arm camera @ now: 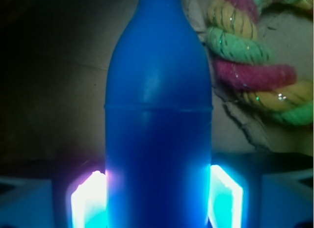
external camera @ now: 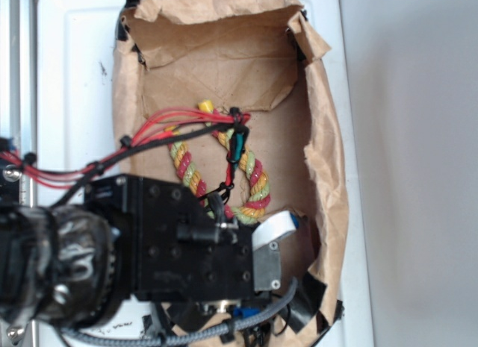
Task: Grab the blue bottle.
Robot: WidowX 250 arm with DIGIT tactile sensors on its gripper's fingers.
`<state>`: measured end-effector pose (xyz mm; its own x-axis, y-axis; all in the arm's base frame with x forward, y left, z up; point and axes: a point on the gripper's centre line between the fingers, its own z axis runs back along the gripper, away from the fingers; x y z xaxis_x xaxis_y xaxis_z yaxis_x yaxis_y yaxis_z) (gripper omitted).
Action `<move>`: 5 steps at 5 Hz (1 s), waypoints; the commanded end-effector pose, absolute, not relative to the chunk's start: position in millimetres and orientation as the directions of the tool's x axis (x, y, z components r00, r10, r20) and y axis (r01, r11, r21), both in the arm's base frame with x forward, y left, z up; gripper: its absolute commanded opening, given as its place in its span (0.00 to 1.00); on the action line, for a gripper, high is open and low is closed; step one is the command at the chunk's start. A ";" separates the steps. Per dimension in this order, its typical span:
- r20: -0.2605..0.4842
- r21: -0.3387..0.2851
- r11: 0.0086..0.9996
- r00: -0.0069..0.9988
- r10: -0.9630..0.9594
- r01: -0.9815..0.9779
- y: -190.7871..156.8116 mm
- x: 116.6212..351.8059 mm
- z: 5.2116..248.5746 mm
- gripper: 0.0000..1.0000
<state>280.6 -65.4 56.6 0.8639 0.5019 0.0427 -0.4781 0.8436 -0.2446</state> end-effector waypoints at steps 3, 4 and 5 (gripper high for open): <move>0.090 -0.331 0.740 0.760 0.643 -0.586 5.4 275.9 162.3 0.00; 0.181 -0.170 0.741 0.719 0.671 -0.649 9.4 267.5 176.5 0.00; 0.144 -0.195 0.723 0.710 0.689 -0.663 11.9 263.6 180.7 0.00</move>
<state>262.5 5.3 151.2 0.7259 0.6844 0.0692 -0.6740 0.7277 -0.1274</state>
